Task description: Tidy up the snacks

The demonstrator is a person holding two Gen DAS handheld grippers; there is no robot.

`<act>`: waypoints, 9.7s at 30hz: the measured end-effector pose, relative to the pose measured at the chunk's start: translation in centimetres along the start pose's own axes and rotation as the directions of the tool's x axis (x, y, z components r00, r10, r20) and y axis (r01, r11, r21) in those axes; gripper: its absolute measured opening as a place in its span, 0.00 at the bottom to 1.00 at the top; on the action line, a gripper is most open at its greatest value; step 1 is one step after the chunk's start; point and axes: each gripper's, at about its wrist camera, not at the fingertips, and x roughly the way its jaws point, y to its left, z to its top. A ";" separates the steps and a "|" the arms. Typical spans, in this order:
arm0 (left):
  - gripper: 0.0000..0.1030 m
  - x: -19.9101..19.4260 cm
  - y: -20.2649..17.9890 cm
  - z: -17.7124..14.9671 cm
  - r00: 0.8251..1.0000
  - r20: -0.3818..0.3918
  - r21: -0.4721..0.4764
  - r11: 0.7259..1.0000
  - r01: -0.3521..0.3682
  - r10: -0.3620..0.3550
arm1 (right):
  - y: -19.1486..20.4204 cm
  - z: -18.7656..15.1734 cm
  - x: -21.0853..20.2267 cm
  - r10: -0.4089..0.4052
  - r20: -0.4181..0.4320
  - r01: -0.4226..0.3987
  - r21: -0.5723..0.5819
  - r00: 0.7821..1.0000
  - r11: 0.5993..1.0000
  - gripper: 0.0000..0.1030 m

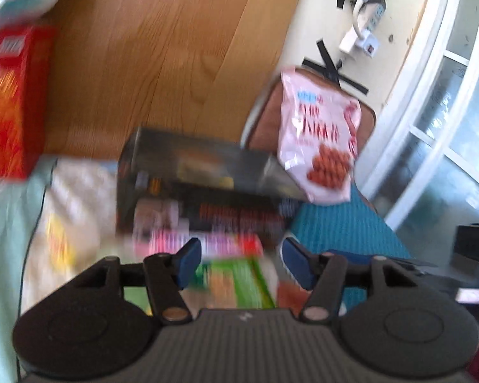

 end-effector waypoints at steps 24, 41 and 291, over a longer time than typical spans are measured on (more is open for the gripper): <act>0.56 -9.3 5.1 -9.7 1.000 -0.008 -0.235 0.972 -0.016 0.015 | 10.6 -7.4 -4.1 0.174 -0.048 -0.178 -0.094 0.984 0.980 0.53; 0.50 -2.1 -0.3 -8.4 0.994 -0.102 -0.024 0.999 0.025 -0.027 | 12.7 -10.8 -2.6 -0.050 -0.106 0.006 -0.377 0.993 0.926 0.64; 0.65 -3.2 -1.9 -8.4 0.882 0.207 0.001 0.901 -0.433 0.424 | 7.2 -8.7 -2.8 -0.079 0.157 0.073 0.046 0.984 0.996 0.59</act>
